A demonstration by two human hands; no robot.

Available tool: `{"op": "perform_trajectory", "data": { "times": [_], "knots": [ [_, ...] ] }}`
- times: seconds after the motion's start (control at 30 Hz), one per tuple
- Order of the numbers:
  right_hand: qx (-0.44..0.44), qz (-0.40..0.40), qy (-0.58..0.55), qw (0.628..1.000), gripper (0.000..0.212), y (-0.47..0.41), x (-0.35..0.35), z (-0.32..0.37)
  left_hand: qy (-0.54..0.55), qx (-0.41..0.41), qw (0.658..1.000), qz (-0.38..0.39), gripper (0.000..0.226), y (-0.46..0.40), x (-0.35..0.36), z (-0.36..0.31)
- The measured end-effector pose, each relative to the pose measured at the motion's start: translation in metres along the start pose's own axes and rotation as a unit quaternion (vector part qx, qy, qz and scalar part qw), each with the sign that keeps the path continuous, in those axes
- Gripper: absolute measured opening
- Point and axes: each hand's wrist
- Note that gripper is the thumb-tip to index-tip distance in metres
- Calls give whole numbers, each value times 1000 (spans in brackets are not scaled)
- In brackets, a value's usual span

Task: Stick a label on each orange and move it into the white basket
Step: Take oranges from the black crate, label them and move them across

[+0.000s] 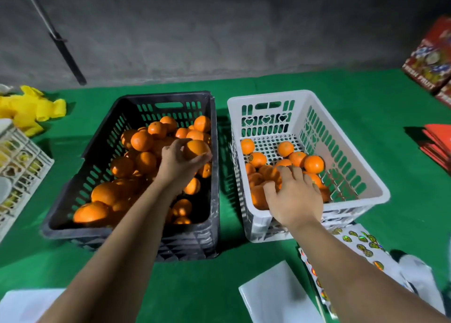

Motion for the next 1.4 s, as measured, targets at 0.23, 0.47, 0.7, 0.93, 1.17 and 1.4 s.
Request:
{"op": "perform_trajectory", "data": {
  "times": [0.23, 0.47, 0.7, 0.93, 1.17, 1.4],
  "knots": [
    [-160, -213, -160, 951, 32, 36, 13, -22, 185, 188, 962, 64, 64, 155, 47, 0],
    [-32, -89, -69, 993, 62, 185, 91, -116, 78, 108, 965, 224, 65, 207, 99, 85],
    [110, -65, 13, 992, 33, 199, 92, -170, 23, 56, 951, 303, 69, 226, 133, 110],
    [129, 67, 31, 989, 32, 180, 81, -179, 9, 68, 945, 320, 67, 227, 137, 110],
    [110, 88, 44, 989, 23, 182, 84, -185, 0, 70, 944, 323, 70, 226, 139, 111],
    [112, 79, -29, 990, 22, 182, 78, -199, 8, 59, 945, 323, 74, 228, 138, 116]
  ]
}}
Point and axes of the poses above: each hand's wrist, its own y-axis away from the middle knuckle, its own x-axis out of the palm, z = x × y, and after that the axes turned 8 degrees about -x, right-handed
